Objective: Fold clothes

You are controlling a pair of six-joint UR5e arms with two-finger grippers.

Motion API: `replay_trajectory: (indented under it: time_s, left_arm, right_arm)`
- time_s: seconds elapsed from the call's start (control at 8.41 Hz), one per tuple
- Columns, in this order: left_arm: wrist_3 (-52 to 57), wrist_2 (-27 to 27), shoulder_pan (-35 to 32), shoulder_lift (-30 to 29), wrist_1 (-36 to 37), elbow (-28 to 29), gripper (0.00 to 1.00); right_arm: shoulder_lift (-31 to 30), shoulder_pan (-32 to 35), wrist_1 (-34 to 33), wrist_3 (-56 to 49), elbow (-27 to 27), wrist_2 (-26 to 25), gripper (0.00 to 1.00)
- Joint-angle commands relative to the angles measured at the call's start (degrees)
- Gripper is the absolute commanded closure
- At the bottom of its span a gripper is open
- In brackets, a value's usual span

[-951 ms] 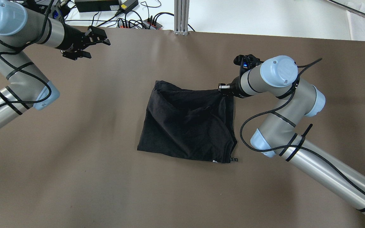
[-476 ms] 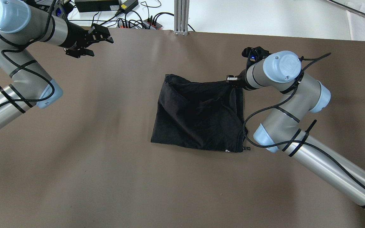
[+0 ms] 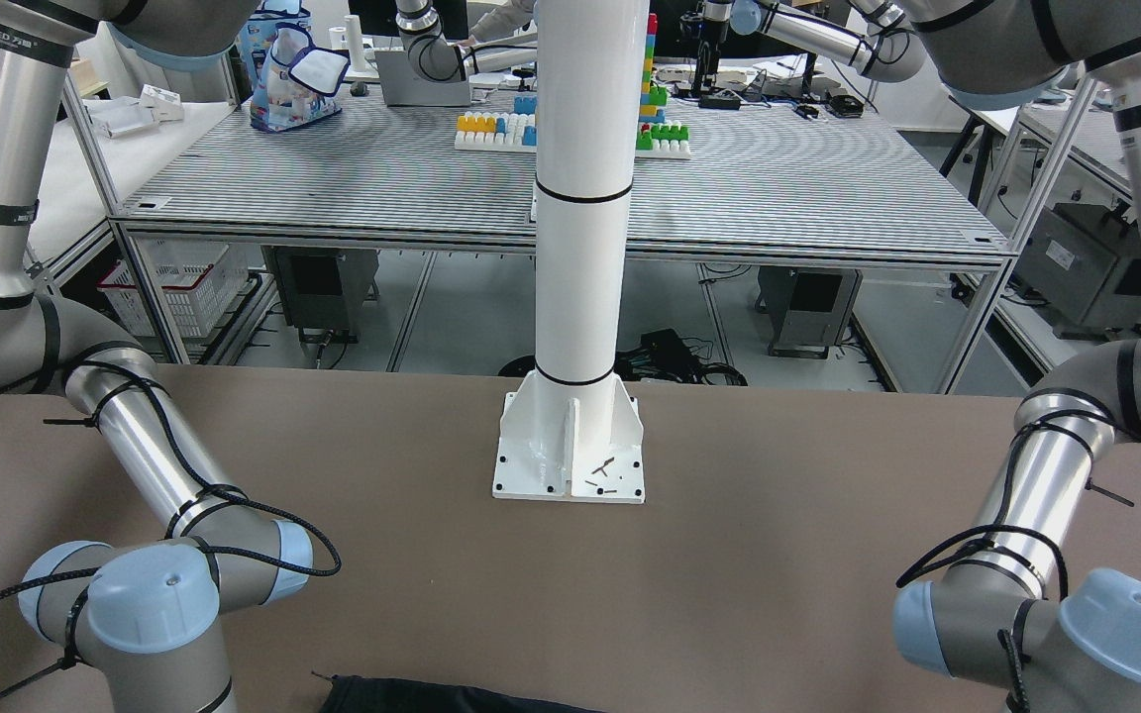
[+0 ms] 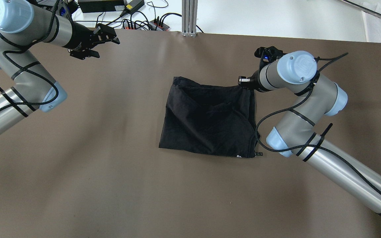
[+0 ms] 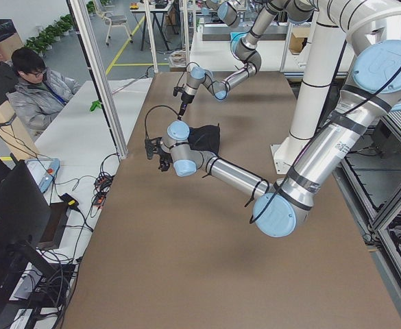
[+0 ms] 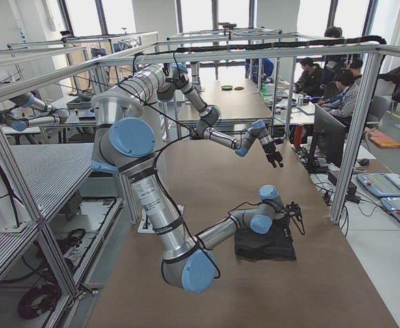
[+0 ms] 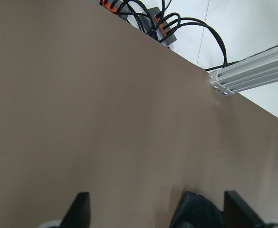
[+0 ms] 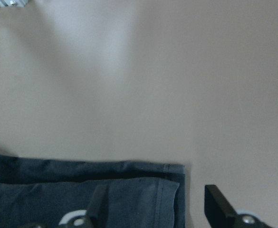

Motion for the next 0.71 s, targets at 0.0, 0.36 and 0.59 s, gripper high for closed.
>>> replay_trajectory:
  time_s: [0.0,0.36,0.59]
  left_arm:
    - [0.5,-0.1,-0.9,0.1,0.0,0.2,0.00]
    - [18.1,0.1,-6.0,1.9,4.5,1.5,0.00]
    - [30.6,0.4,-9.9,3.7,10.4,2.1,0.00]
  right_arm:
    - [-0.4,1.9,-0.4,-1.1,0.1,1.9,0.05]
    - [-2.8,6.6,-8.5,-15.6,1.4,6.9,0.05]
    - [-9.3,11.3,-9.0,-28.3,3.0,7.1,0.05]
